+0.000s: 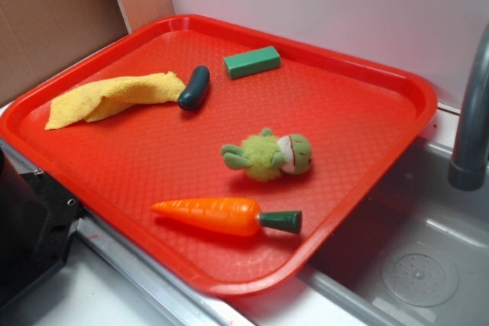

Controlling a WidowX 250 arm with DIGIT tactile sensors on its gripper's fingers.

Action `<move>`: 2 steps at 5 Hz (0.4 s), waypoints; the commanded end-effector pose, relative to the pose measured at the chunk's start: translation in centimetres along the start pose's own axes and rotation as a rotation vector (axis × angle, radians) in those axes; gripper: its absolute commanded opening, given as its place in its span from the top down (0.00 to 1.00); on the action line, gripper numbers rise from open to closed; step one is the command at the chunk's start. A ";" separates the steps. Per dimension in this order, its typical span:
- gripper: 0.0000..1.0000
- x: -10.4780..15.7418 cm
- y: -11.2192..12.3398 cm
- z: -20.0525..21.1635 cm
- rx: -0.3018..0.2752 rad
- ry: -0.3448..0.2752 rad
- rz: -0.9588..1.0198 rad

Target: Grab the carrot.

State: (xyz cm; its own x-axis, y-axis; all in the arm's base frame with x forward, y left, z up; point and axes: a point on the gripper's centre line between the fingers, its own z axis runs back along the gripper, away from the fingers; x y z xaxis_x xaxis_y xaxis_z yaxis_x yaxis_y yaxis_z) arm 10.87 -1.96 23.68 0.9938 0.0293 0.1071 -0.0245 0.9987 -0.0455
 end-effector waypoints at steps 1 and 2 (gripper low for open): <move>0.00 0.6 -1.8 -0.6 -0.086 -0.044 -0.114; 0.00 0.3 -4.1 -1.8 -0.121 -0.015 -0.248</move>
State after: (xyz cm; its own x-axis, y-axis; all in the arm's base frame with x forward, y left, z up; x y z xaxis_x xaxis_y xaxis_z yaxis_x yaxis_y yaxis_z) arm 11.35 -6.01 21.67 0.9644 -0.2252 0.1387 0.2435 0.9606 -0.1338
